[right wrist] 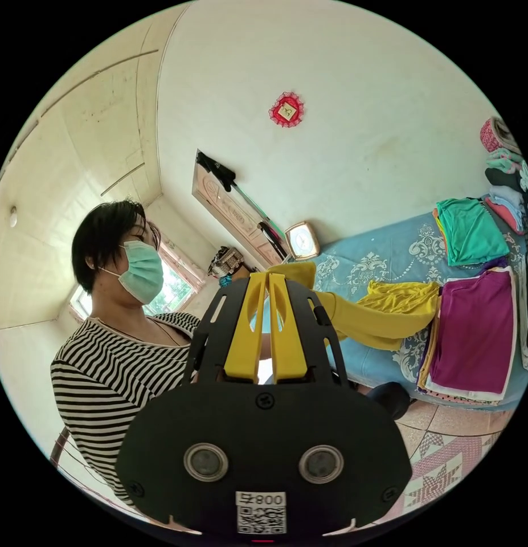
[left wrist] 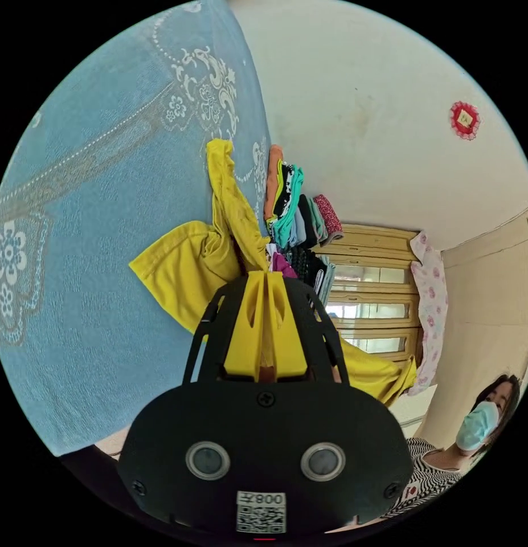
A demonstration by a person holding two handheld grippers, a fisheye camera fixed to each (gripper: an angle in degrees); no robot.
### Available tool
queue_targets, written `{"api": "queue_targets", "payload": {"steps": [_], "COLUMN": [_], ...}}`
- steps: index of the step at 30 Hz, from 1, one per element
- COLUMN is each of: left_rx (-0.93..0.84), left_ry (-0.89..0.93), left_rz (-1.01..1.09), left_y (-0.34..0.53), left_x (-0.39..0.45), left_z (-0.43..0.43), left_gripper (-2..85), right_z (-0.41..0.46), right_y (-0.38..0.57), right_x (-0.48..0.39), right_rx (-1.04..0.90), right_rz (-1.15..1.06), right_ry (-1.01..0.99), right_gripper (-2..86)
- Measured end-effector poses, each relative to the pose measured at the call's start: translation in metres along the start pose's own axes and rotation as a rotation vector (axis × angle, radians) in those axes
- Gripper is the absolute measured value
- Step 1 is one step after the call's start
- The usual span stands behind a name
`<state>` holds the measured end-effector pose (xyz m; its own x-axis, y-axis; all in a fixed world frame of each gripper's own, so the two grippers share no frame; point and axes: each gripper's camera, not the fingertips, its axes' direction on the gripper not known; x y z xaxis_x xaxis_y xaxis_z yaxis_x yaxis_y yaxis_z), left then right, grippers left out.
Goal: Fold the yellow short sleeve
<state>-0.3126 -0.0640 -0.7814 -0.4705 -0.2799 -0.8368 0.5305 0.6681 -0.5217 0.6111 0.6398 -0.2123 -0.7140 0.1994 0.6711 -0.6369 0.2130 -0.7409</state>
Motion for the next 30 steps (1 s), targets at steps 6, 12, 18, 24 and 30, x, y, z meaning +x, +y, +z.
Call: {"api": "queue_targets", "payload": {"steps": [6, 12, 18, 24, 30], "left_rx": [0.151, 0.341, 0.502, 0.568, 0.634], "left_ry": [0.187, 0.291, 0.329, 0.313, 0.241], "left_rz": [0.148, 0.352, 0.579, 0.833, 1.035], "left_y": [0.042, 0.117, 0.216, 0.317, 0.410], "left_x": [0.086, 0.189, 0.293, 0.400, 0.486], "left_z": [-0.098, -0.214, -0.310, -0.367, -0.404], "left_gripper": [0.5, 0.5, 0.4, 0.3, 0.3], "right_z": [-0.019, -0.041, -0.071, -0.090, -0.110], "right_y": [0.022, 0.043, 0.054, 0.051, 0.050], "right_x": [0.002, -0.014, -0.047, -0.088, -0.114], "right_rx": [0.050, 0.114, 0.197, 0.229, 0.289], "right_rz": [-0.001, -0.063, -0.191, -0.334, -0.427], "right_ry": [0.001, -0.021, -0.043, -0.031, -0.050], "right_gripper": [0.4, 0.4, 0.3, 0.2, 0.3]}}
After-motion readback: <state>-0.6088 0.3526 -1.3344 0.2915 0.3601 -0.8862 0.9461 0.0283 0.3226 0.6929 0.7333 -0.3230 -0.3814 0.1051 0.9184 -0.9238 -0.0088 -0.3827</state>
